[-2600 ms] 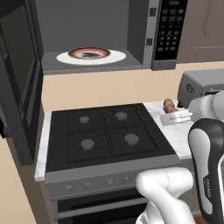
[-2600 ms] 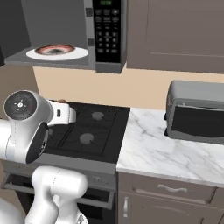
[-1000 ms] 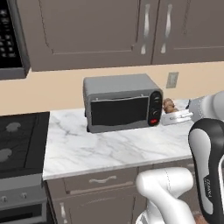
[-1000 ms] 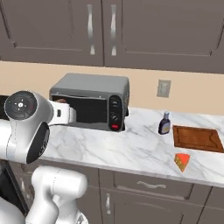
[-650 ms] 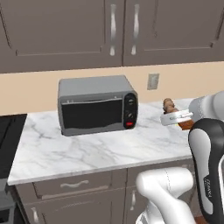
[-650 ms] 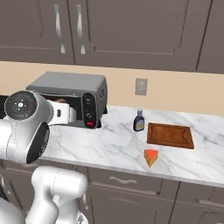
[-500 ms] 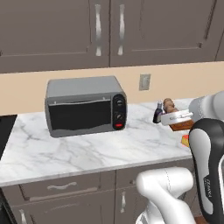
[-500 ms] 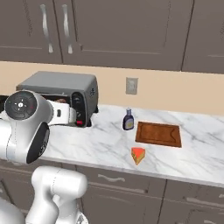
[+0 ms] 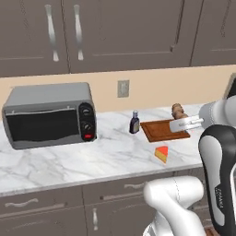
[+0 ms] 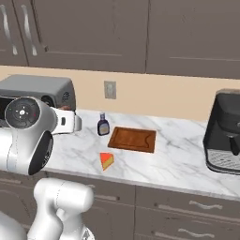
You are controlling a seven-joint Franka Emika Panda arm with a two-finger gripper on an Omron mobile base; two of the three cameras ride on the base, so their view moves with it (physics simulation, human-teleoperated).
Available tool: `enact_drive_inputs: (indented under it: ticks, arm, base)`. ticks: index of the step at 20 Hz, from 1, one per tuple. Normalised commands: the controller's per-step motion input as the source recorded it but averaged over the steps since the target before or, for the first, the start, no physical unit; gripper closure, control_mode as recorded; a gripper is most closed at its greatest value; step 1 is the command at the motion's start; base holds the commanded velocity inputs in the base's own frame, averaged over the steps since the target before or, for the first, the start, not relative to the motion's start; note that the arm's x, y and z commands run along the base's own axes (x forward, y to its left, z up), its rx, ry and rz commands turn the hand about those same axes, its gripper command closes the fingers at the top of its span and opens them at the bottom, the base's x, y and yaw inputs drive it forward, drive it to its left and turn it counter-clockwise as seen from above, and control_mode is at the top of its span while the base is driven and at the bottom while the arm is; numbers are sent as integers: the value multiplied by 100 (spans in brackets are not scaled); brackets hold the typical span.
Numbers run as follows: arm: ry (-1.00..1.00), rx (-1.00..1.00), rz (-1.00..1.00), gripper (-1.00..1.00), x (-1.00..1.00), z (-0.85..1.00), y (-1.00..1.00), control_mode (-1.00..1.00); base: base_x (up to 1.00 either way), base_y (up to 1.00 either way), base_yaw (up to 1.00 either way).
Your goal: Retrieve the reheated potato from the microwave, then place the potato, cheese, and condiment on the cutting board.
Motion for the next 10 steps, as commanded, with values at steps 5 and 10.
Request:
enact_drive_inputs:
  ticks: [5,10]
  arm:
    - [0,0,0,100,0,0,0,100]
    - [0,0,0,100,0,0,0,100]
  base:
    - [17,-66,0]
    - [16,-64,0]
